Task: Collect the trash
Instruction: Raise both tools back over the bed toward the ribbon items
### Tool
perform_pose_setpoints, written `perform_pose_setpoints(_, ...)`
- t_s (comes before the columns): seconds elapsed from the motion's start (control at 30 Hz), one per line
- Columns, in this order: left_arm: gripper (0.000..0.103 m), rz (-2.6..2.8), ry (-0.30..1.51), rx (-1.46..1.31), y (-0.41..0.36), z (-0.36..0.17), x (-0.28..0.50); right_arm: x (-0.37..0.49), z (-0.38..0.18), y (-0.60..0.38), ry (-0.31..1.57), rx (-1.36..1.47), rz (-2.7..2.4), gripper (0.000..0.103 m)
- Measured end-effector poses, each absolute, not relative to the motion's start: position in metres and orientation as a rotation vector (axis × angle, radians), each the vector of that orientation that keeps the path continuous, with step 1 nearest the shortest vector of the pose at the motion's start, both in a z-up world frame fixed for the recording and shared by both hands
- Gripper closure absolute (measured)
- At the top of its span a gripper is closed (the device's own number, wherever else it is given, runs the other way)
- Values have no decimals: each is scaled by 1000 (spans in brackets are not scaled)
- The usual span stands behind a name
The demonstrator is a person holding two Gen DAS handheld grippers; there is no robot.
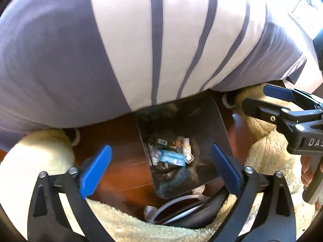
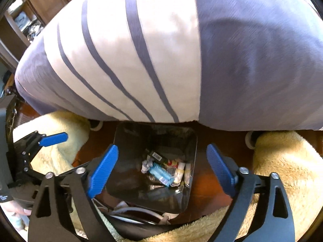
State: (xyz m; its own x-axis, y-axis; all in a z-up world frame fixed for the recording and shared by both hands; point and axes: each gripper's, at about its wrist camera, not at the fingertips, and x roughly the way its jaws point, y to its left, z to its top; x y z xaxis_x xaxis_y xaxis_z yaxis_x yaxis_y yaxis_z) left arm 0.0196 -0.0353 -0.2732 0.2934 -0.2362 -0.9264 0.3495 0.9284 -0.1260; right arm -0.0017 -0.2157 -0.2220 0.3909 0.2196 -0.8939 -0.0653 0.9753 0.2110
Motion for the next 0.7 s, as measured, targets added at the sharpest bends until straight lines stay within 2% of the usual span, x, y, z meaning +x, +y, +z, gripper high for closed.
perform_pose_setpoints(0.37,8,-342,1043,82,-22,-202,14,-13,-167,-223,1011,141,200,5)
perform_pose_setpoints(0.7,8,-276,888,62,-6,-140,45,18,-99,-246,838,115,162,4)
